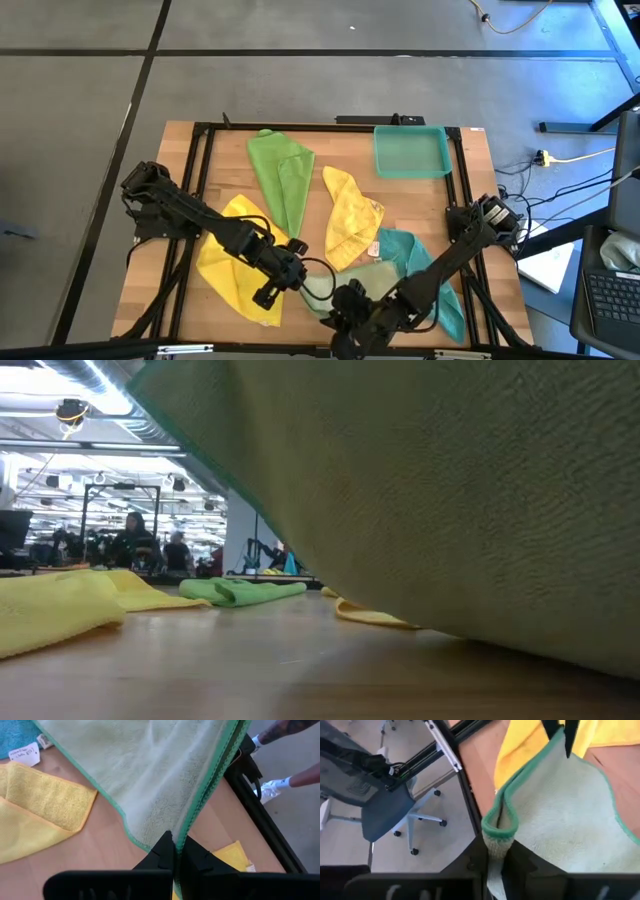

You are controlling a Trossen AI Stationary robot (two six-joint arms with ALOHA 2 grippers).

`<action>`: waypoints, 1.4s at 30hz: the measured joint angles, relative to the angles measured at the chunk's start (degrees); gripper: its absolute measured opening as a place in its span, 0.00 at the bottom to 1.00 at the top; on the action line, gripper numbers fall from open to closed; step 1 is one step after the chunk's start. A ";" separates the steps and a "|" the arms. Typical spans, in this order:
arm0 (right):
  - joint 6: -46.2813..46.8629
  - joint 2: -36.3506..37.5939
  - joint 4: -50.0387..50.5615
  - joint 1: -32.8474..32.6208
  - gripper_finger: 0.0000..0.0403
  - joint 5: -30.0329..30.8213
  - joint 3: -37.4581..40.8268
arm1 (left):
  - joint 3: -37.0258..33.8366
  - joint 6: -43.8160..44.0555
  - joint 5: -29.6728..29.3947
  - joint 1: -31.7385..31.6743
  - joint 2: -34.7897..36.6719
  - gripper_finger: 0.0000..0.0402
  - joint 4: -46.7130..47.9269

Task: Fold microfiber towels
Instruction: Fold the light green microfiber cloth

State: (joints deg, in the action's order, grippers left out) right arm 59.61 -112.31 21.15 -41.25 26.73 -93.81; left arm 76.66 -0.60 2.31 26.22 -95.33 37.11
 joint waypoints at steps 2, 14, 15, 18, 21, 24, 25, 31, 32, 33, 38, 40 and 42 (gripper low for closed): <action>-0.24 0.00 0.02 0.01 0.12 0.00 0.01 | 0.00 0.00 0.02 0.02 0.00 0.00 -0.01; 0.42 -0.04 -0.05 0.52 0.11 0.25 0.01 | 0.00 -0.12 0.20 -0.90 -0.04 0.00 -0.69; 0.82 -0.04 -0.07 0.52 0.11 0.25 0.01 | 0.00 -0.13 0.22 -1.15 -0.04 0.00 -1.06; 2.62 -0.05 0.14 0.55 0.09 -0.85 0.04 | 0.00 -0.42 0.27 -2.18 -0.07 0.00 -3.20; 6.62 -0.07 2.99 -0.03 0.05 -2.55 0.04 | 0.00 -1.41 0.37 -3.33 -0.07 0.00 -6.93; 9.42 -0.11 7.40 -1.49 0.02 -2.12 0.10 | 0.00 -3.11 1.93 -4.35 -0.30 0.00 -10.47; 10.72 -0.11 8.85 -1.96 0.02 -1.97 0.10 | 0.02 -3.94 2.54 -4.64 -0.71 0.00 -11.67; 18.20 -0.11 15.58 -5.16 0.03 -0.23 0.10 | 0.02 -5.11 5.21 -5.02 -4.41 0.00 -16.43; 18.96 -0.11 16.22 -5.74 0.03 0.07 0.10 | 0.02 -5.11 5.37 -4.94 -5.41 0.00 -17.41; 19.94 -0.11 16.82 -6.25 0.02 0.14 0.10 | 0.00 -5.11 5.39 -4.93 -6.37 0.00 -18.61; 25.22 -0.11 19.44 -8.64 0.02 0.18 0.96 | 1.47 -4.20 3.36 -5.24 -10.15 0.00 -25.71; 27.64 -0.13 19.70 -9.63 0.03 0.44 1.71 | 4.09 -4.88 2.32 -5.78 -11.98 0.00 -26.10; 30.53 -0.13 19.70 -10.57 0.04 0.99 2.52 | 8.05 -6.36 2.49 -6.64 -14.30 0.00 -26.36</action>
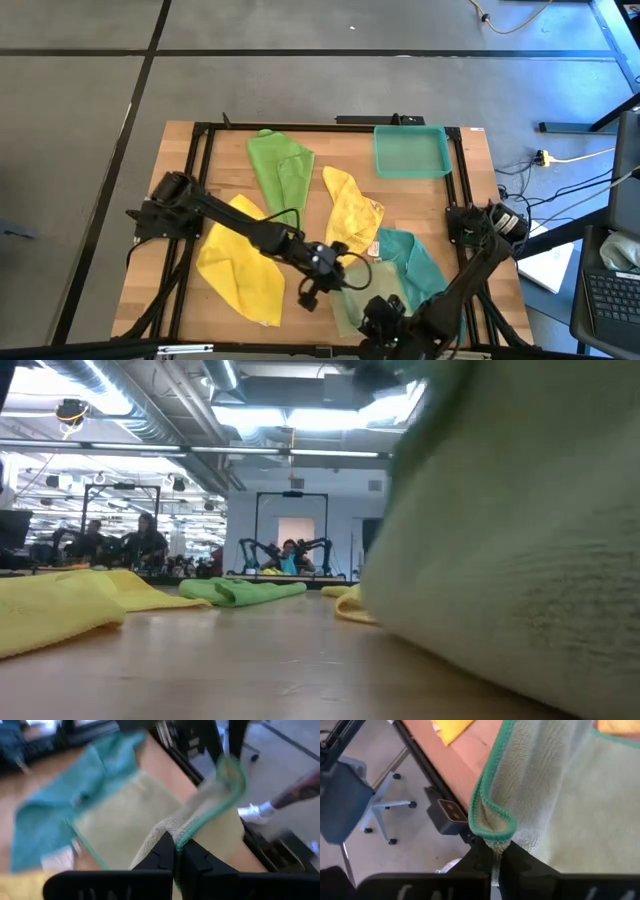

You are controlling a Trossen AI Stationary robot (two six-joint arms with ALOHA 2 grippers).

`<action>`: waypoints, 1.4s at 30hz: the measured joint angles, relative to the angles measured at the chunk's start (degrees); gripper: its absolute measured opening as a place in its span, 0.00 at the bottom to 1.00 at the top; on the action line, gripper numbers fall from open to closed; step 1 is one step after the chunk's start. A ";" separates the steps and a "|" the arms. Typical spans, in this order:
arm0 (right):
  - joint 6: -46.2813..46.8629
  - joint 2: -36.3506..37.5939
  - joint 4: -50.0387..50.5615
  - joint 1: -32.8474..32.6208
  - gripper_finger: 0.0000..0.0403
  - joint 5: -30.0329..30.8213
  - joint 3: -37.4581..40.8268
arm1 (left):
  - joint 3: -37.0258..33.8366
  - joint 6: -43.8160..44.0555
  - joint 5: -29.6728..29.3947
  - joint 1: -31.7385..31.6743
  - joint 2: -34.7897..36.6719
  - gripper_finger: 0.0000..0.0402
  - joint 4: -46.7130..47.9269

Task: Fold microfiber towels
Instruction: Fold the light green microfiber cloth

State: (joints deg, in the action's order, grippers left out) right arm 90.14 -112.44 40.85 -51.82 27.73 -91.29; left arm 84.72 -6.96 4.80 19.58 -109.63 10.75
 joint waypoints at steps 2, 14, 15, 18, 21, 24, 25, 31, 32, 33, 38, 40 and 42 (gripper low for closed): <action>1.39 0.00 0.59 -0.89 0.04 0.27 0.63 | 4.38 -1.20 1.44 -0.86 -3.02 0.00 1.16; 6.44 0.00 14.67 -3.81 0.05 -4.59 0.71 | 21.69 -8.22 1.20 -3.79 -16.87 0.00 14.19; 7.40 0.00 16.34 -4.07 0.06 -4.56 0.71 | 21.85 -8.23 1.20 -4.22 -16.87 0.00 13.88; 9.57 0.00 18.84 -4.89 0.06 -4.26 0.71 | 21.96 -8.26 1.28 -5.61 -16.83 0.00 13.22; 10.36 -0.01 19.75 -5.51 0.06 -4.34 0.71 | 21.96 -9.47 3.16 -6.51 -16.83 0.00 12.06; 10.34 -0.04 20.02 -5.83 0.06 -4.50 0.77 | 21.96 -10.36 3.54 -6.72 -16.82 0.00 11.71; 10.34 -0.10 19.97 -5.90 0.06 -4.61 0.90 | 21.96 -10.40 3.56 -6.74 -17.20 0.00 11.13; 11.67 -0.20 17.39 -6.11 0.06 -9.48 4.00 | 21.95 -9.73 3.17 -6.33 -18.74 0.00 7.09; 11.68 -0.20 17.38 -6.13 0.06 -9.95 4.36 | 21.85 -9.55 3.03 -6.17 -18.83 0.00 7.14; 11.68 -0.20 17.12 -6.15 0.06 -10.37 4.57 | 21.85 -9.27 2.37 -6.10 -18.90 0.00 6.70; 11.68 -0.20 17.39 -6.11 0.06 -10.86 4.62 | 21.88 -8.86 0.44 -6.15 -19.56 0.00 5.08; 11.68 -0.20 17.39 -6.11 0.06 -10.92 4.62 | 21.88 -9.07 0.31 -6.27 -19.82 0.00 3.81; 11.68 -0.20 17.44 -6.15 0.06 -11.05 4.63 | 21.91 -9.84 0.30 -6.37 -20.22 0.00 2.70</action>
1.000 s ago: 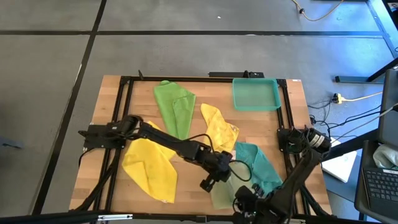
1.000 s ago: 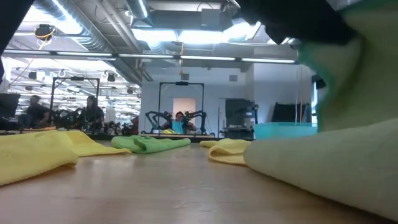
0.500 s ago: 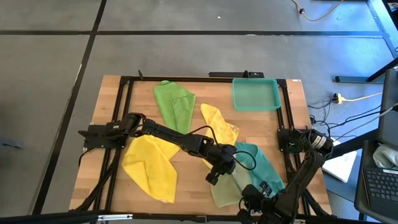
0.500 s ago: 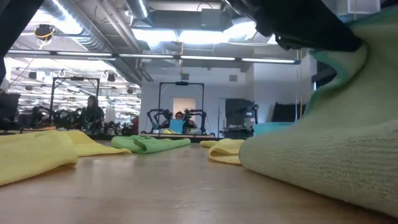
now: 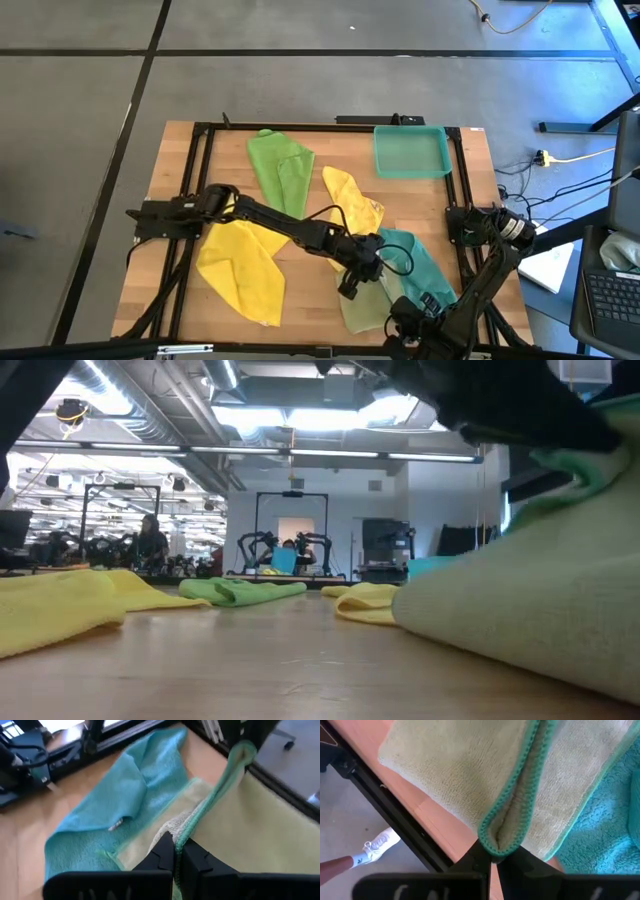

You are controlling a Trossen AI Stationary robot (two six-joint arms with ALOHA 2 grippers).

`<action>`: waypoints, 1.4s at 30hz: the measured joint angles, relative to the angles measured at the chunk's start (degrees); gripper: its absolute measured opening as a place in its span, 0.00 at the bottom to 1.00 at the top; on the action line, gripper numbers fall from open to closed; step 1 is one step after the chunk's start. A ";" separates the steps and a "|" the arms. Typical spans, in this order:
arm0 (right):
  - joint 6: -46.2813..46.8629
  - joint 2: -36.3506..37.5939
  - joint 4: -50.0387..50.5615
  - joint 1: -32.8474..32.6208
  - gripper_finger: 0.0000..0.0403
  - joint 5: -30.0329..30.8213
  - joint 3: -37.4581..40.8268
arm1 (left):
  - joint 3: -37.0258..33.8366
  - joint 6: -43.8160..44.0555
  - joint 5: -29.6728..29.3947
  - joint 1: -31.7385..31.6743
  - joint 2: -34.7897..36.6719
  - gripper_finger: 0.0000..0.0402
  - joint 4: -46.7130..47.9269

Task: Fold microfiber towels
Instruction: Fold the light green microfiber cloth

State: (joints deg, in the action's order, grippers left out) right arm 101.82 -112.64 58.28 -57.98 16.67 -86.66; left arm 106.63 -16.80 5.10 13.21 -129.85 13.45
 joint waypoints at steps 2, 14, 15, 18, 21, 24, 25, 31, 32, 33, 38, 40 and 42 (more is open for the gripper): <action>0.00 0.00 0.17 0.00 0.06 -0.50 0.01 | -0.06 -1.32 -0.02 0.00 -0.32 0.00 -0.86; 0.76 -0.28 2.55 -0.11 0.07 -1.80 0.20 | -0.04 -1.83 -0.16 -0.09 -1.50 0.00 -4.66; 1.75 -0.28 1.73 -0.11 0.08 -1.83 0.72 | -0.04 -1.83 0.08 -0.12 -1.50 0.00 -4.87; 3.12 -0.31 -2.75 -0.21 0.13 -3.18 2.73 | -0.04 -3.02 0.63 -0.37 -1.50 0.02 -5.51; 3.23 -0.31 -8.34 -0.22 0.19 -4.76 4.85 | -0.04 -4.33 0.92 -0.37 -1.52 0.08 -4.82; 5.00 -0.31 -10.19 -0.39 0.24 -4.86 5.61 | -0.04 -4.36 1.65 -0.32 -1.95 0.17 -4.64; 5.68 -0.33 -10.11 -0.39 0.26 -4.81 5.61 | -0.04 -4.37 1.93 -0.30 -2.00 0.20 -4.62; 5.88 -0.33 -10.01 -0.39 0.29 -4.83 5.61 | -0.04 -4.36 -2.75 -0.26 -2.00 0.30 -4.71; 5.88 -0.31 -10.09 -0.39 0.29 -5.03 5.61 | -0.04 -4.34 -3.95 -0.29 -2.00 0.30 -4.72; 5.87 -0.31 -10.23 -0.39 0.29 -5.42 5.61 | -0.04 -4.33 -4.87 -0.40 -2.00 0.30 -4.66; 6.03 -0.31 -10.84 -1.04 0.29 -7.44 5.55 | -0.04 -0.69 -7.60 -1.20 -1.98 0.30 0.16; 6.60 -0.31 -9.58 -1.74 0.29 -9.33 4.75 | -0.04 2.12 -7.71 -1.60 -1.40 0.30 4.82; 8.67 -0.31 -6.48 -2.97 0.28 -10.67 3.00 | 0.01 6.40 -6.05 -2.18 -0.75 0.30 8.59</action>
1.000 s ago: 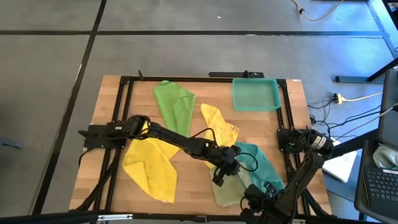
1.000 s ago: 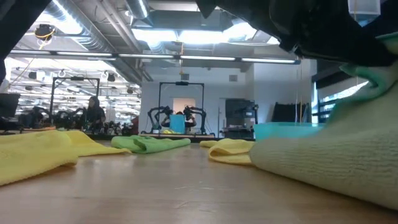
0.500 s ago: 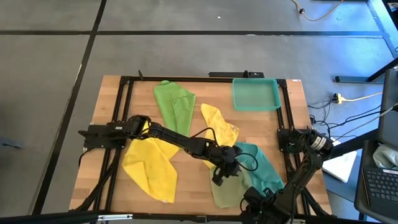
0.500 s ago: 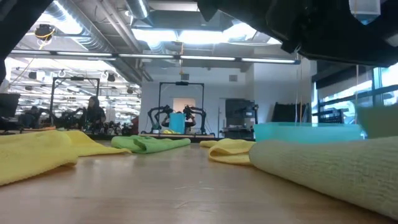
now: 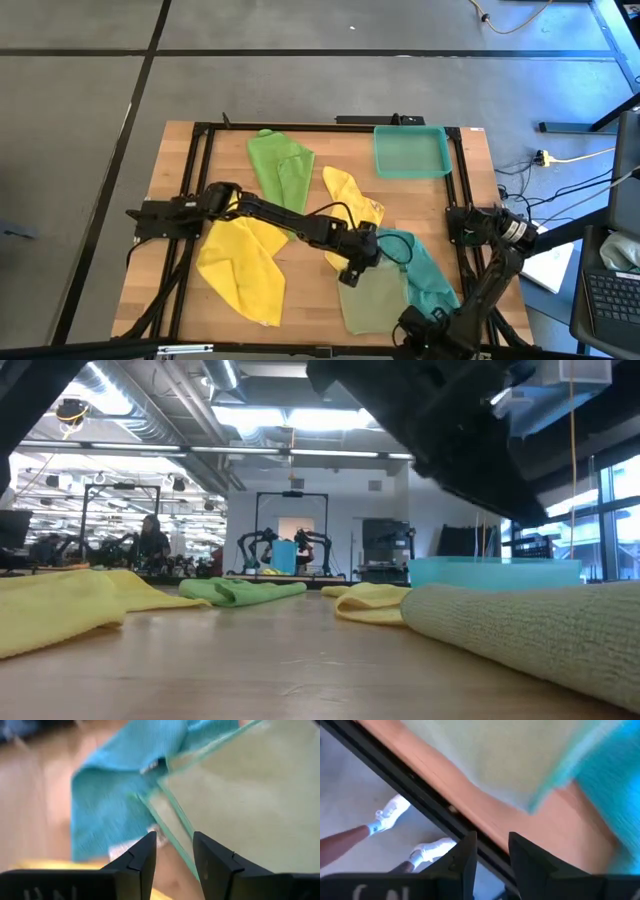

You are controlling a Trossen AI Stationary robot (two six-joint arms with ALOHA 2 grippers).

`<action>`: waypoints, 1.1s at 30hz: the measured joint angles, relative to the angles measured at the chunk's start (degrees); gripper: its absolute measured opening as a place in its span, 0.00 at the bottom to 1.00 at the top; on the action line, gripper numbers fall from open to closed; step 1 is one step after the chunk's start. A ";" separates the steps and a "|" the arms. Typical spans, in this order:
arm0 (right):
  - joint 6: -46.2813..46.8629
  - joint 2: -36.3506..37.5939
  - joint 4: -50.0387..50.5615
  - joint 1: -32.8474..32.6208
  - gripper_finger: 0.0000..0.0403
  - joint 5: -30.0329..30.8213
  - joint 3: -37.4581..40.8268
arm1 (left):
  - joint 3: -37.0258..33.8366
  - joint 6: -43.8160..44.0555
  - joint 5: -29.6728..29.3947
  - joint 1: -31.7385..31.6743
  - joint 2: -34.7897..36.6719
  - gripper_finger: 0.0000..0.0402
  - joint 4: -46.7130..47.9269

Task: Fold microfiber towels
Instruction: Fold the light green microfiber cloth

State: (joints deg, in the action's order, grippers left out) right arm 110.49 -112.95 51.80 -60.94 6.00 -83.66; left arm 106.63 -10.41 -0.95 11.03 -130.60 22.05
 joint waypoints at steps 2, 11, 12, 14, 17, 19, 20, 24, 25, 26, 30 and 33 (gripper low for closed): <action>2.77 0.00 5.57 -1.89 0.28 0.16 -3.01 | 0.05 4.06 3.89 -0.65 0.39 0.30 3.96; 6.43 0.13 9.73 -6.78 0.27 6.31 -11.45 | 0.02 10.84 18.56 -0.66 0.38 0.30 6.47; 6.66 0.13 9.23 -6.73 0.27 6.29 -11.43 | 0.01 11.51 18.96 -0.60 0.63 0.30 6.71; 7.89 0.13 9.31 -5.75 0.27 5.11 -11.43 | -0.07 12.21 19.66 -0.55 1.36 0.30 8.17; 8.99 1.17 10.19 -3.56 0.31 4.42 -11.32 | -0.09 13.00 19.78 -0.53 4.55 0.30 12.78; 9.03 3.45 11.44 -2.02 0.35 4.70 -11.32 | 0.00 12.85 19.17 -0.49 7.20 0.30 14.64; 9.03 4.72 12.63 -1.21 0.37 5.06 -11.35 | -0.06 12.78 18.43 -0.40 8.85 0.30 16.92; 8.97 10.40 20.41 1.66 0.43 8.17 -11.39 | -0.05 13.50 15.01 -0.12 14.70 0.30 19.35; 8.95 12.07 22.66 2.31 0.43 8.63 -11.39 | -0.02 14.21 14.09 0.02 16.10 0.30 18.93; 8.97 13.63 24.68 2.98 0.44 9.00 -11.39 | -0.01 14.68 12.86 0.28 17.52 0.30 19.67; 9.27 19.75 27.92 6.18 0.44 7.94 -8.31 | -0.05 17.05 9.00 2.74 22.08 0.30 22.48; 9.49 26.40 19.02 8.31 0.44 6.27 -0.35 | -0.07 19.14 4.27 5.54 24.86 0.30 24.63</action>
State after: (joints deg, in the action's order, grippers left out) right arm 119.98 -86.54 70.82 -52.64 12.27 -84.01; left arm 106.56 8.73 3.33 16.57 -105.74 46.68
